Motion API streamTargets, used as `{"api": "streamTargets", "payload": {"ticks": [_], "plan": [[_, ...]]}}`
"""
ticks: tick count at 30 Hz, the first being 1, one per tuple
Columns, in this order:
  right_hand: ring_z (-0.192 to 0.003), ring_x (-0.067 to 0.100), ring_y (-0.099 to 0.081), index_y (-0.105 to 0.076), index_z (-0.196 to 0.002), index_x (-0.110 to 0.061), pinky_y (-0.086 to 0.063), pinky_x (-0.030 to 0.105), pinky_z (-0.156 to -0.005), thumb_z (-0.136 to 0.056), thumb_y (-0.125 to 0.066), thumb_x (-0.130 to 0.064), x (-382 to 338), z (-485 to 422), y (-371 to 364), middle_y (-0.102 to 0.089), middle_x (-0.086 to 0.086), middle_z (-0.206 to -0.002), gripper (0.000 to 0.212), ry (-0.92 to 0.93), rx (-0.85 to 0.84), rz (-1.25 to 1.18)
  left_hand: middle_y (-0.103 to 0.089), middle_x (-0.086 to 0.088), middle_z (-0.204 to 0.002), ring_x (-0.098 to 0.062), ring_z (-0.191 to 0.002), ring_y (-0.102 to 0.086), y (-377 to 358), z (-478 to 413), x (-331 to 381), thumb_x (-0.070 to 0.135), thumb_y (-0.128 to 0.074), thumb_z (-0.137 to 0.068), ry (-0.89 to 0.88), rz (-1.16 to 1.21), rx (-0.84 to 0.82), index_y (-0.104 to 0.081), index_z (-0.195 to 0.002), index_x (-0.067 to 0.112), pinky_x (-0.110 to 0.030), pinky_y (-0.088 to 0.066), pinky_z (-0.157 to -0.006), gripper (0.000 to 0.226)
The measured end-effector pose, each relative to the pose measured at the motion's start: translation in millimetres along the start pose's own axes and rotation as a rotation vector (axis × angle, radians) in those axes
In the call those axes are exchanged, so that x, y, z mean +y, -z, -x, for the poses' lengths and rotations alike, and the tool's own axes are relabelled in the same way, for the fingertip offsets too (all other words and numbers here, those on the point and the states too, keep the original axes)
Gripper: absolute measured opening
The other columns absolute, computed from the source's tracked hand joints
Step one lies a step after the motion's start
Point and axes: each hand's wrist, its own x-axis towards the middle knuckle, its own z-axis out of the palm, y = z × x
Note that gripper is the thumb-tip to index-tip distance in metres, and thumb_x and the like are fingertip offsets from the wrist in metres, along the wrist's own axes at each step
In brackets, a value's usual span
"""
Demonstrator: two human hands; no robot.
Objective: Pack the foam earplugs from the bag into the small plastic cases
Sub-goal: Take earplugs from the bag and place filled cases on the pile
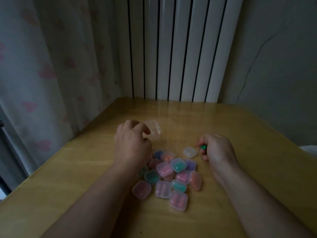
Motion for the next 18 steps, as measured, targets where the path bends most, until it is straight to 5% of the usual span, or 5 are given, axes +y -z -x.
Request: {"api": "streamTargets", "payload": {"ticks": [2,6,9,14,18], "plan": [[-0.057,0.019,-0.046,-0.058,-0.056,-0.015,-0.032,0.028,-0.051,-0.083,-0.051,-0.002,3,-4,2,-0.053,0.001,-0.057,0.030,0.070,-0.032,0.205,-0.046,0.007,-0.132,-0.014,-0.124,-0.036,-2,3,3,0.022,-0.061,-0.089,-0.045,0.027,-0.008,-0.062,-0.112,0.033,-0.030,-0.035,-0.104,0.025],[-0.090,0.024,-0.061,-0.066,-0.082,-0.019,-0.044,0.027,-0.073,-0.086,-0.059,-0.027,17,-11,-2,-0.068,0.003,-0.094,0.011,0.177,-0.080,0.690,-0.047,0.010,-0.128,-0.010,-0.120,-0.036,-2,6,8,0.023,-0.059,-0.090,-0.096,0.053,-0.049,-0.063,-0.110,0.034,-0.021,-0.025,-0.093,0.024],[-0.108,0.029,-0.060,-0.067,-0.109,-0.014,-0.044,0.029,-0.084,-0.086,-0.063,-0.040,21,-12,-6,-0.067,0.009,-0.116,0.035,0.153,-0.126,0.844,-0.048,0.010,-0.128,-0.009,-0.119,-0.036,0,8,11,0.023,-0.058,-0.091,-0.126,0.077,-0.056,-0.063,-0.111,0.033,-0.020,-0.026,-0.092,0.022],[-0.095,0.028,-0.064,-0.069,-0.094,-0.014,-0.047,0.028,-0.075,-0.084,-0.065,-0.045,18,-9,-7,-0.070,0.009,-0.103,0.033,0.181,-0.131,0.987,-0.049,0.012,-0.123,-0.002,-0.109,-0.033,-2,9,11,0.024,-0.057,-0.091,-0.163,0.111,-0.054,-0.062,-0.112,0.033,-0.019,-0.029,-0.091,0.023],[-0.079,0.013,-0.059,-0.063,-0.095,-0.026,-0.045,0.026,-0.063,-0.077,-0.072,-0.043,6,7,-4,-0.064,-0.007,-0.089,0.025,0.403,-0.055,0.786,-0.054,0.017,-0.107,-0.001,-0.098,-0.050,-3,7,12,0.019,-0.059,-0.090,-0.135,0.349,-0.051,-0.064,-0.109,0.031,-0.025,-0.047,-0.087,0.023]]}}
